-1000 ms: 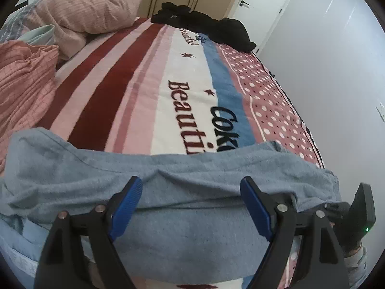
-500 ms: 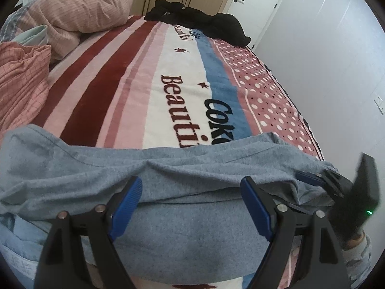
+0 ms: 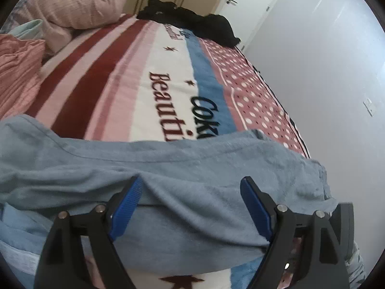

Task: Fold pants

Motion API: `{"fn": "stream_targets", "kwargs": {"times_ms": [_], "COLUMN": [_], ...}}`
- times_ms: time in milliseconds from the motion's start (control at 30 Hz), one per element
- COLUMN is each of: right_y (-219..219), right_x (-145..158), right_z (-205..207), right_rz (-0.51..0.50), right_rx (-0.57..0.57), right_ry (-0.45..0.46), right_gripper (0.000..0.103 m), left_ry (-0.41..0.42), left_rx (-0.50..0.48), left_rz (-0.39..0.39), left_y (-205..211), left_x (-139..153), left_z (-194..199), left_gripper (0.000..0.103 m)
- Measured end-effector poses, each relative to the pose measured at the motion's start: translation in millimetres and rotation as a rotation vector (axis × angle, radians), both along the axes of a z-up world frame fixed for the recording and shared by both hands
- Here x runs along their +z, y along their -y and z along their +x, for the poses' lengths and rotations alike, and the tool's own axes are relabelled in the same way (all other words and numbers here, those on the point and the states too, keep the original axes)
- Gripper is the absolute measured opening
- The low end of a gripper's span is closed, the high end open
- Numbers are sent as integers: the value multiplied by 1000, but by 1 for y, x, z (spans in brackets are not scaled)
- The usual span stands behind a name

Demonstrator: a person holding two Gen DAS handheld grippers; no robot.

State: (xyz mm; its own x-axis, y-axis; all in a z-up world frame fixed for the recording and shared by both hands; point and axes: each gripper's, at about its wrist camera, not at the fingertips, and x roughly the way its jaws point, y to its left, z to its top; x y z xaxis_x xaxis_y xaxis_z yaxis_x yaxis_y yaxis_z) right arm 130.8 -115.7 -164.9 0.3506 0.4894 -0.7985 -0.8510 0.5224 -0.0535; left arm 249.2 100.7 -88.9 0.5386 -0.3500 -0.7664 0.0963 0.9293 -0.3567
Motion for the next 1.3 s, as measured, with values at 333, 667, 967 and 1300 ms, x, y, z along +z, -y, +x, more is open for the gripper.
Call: {"fn": "stream_targets", "kwargs": {"times_ms": [333, 667, 967, 1300], "right_y": [38, 198, 310, 315], "right_x": [22, 79, 43, 22], "right_z": [-35, -30, -7, -10], "right_rz": [101, 140, 262, 379], "right_rx": [-33, -587, -946, -969], "right_ry": [-75, 57, -127, -127], "right_gripper": [4, 60, 84, 80], "left_ry": [-57, -85, -85, -86], "left_rx": [-88, -65, -56, -42], "left_rz": [25, 38, 53, 42], "left_y": [36, 23, 21, 18], "left_x": [-31, -41, -41, -41], "left_z": [-5, -17, -26, -27], "left_gripper": [81, 81, 81, 81]}}
